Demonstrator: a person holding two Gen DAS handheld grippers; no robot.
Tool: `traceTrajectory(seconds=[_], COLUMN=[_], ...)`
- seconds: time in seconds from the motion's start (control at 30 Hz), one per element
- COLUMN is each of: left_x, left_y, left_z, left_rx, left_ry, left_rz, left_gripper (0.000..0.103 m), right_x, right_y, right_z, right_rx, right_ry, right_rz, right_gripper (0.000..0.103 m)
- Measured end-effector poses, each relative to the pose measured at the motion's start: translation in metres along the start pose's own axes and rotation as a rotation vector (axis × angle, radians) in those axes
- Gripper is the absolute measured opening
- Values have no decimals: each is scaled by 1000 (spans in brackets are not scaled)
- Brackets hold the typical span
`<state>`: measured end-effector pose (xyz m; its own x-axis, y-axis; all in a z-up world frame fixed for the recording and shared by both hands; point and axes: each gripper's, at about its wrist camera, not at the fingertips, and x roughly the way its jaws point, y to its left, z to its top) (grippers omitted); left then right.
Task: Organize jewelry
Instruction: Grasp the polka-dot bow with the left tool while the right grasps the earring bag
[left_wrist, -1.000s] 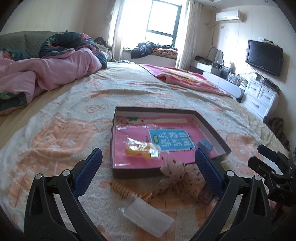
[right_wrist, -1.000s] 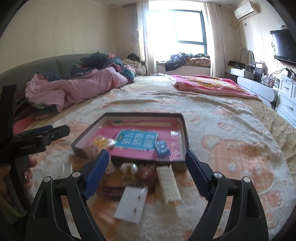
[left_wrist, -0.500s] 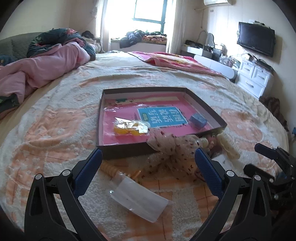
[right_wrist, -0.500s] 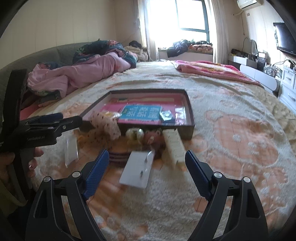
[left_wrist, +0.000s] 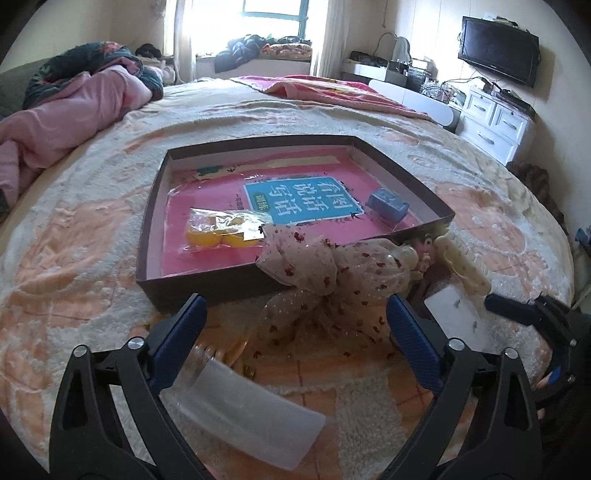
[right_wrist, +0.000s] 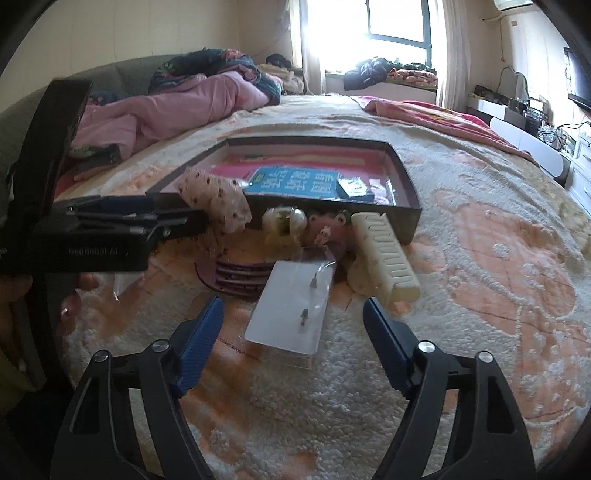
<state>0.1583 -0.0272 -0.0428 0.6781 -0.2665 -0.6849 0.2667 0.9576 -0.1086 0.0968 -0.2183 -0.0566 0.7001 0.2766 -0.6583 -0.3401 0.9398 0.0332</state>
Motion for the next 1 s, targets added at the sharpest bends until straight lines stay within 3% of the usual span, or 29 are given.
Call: traceTrajectory(seconds=[0.07,0.17,0.27,0.33,0.4,0.5,1.0], left_x=[5,15,22,25,24,18,-21], left_y=[1,2,4,3,2,0,-1], left_z=[2,3,2,0,-1,-1,9], left_rx=[-5,-8,-21,-13,-4,4,-21], left_ry=[13,38,71,85,87,71,-33], left_rz=[-10,-10,-33,-31,-28,-34,-106], left_gripper=[84,70,54,36,23,11,10], right_x=[6,14,14,14,12,11,-13], right_y=[2,1,0,-2,-5,-9,-23], right_z=[-1,-3,-3,-4,-4,-4,5], right_rx=[-4,1,-4,5,17,30,76], right_ry=[13,35,30,30,28,28,-36], right_rz=[-2,0,-7,-10,-13,-5,22], right_gripper=[68,62,54,49,43,42,39])
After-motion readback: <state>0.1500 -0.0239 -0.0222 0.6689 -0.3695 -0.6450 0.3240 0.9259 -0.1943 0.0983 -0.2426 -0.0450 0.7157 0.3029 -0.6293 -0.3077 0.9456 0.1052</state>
